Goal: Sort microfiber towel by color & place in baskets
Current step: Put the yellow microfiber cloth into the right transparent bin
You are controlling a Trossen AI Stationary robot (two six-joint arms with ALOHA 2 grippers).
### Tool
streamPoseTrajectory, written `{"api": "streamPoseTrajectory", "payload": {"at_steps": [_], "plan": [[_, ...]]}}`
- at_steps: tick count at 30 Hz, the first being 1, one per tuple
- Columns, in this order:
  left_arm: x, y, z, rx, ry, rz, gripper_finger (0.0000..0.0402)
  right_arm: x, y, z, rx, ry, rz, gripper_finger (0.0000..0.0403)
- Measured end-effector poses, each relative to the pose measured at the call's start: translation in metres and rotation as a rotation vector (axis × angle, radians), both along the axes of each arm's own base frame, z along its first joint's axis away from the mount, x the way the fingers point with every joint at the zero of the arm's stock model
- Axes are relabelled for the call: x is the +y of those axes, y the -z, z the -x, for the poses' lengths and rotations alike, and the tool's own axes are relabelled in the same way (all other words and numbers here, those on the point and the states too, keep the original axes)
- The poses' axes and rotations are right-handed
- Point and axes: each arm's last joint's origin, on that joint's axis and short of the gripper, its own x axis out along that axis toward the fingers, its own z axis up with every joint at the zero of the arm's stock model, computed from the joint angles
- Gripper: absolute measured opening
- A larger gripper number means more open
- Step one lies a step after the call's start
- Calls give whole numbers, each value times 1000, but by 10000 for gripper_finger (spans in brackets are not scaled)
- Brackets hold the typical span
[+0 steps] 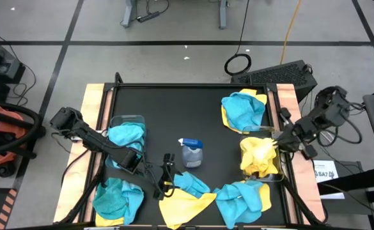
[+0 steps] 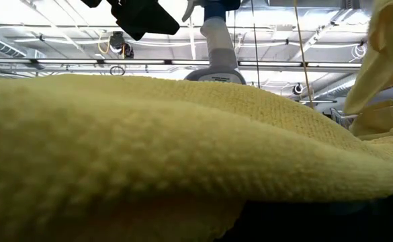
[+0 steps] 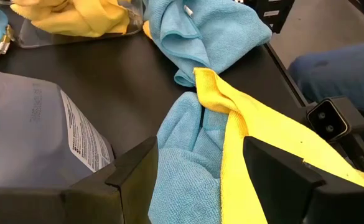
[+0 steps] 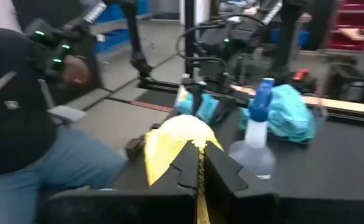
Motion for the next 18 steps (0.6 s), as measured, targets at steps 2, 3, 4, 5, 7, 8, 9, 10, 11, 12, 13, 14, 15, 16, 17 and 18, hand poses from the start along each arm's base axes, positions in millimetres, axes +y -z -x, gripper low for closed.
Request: {"api": "streamPoseTrajectory", "payload": {"at_steps": [2, 3, 4, 5, 7, 8, 9, 10, 11, 12, 13, 14, 15, 16, 17, 18], "plan": [[0, 0, 0, 0, 0, 0, 240, -5, 2, 6, 9, -22, -12, 0], [0, 0, 0, 0, 0, 0, 240, -7, 4, 8, 20, -26, -15, 0], [0, 0, 0, -1, -2, -1, 240, -9, 5, 10, 32, -33, -16, 0], [0, 0, 0, -2, -6, -4, 240, -11, 7, 12, 46, -42, -15, 0], [1, 0, 0, -5, -16, -9, 240, -14, 11, 16, 69, -41, -14, 0], [1, 0, 0, -6, -18, -11, 240, -16, 13, 17, 84, -38, -15, 0], [1, 0, 0, -6, -18, -11, 240, -17, 15, 19, 105, -32, -19, 0], [1, 0, 0, -6, -19, -12, 240, -18, 17, 20, 127, -27, -24, 0], [1, 0, 0, -7, -21, -13, 240, -19, 18, 20, 146, -21, -28, 0], [1, 0, 0, -6, -24, -10, 240, -19, 20, 20, 165, -15, -36, 0], [1, 0, 0, -6, -27, -8, 240, -19, 21, 20, 181, -9, -46, 0], [1, 0, 0, -7, -35, -7, 240, -18, 24, 19, 195, -3, -54, 0], [1, 0, 0, -7, -43, -6, 240, -17, 26, 19, 211, 1, -57, 0], [1, 0, 0, -8, -47, -8, 240, -16, 30, 17, 228, 3, -56, 0], [1, 0, 0, -9, -49, -9, 240, -14, 34, 16, 249, -2, -57, 0], [1, 0, 0, -9, -50, -9, 240, -12, 38, 15, 271, -5, -58, 0]]}}
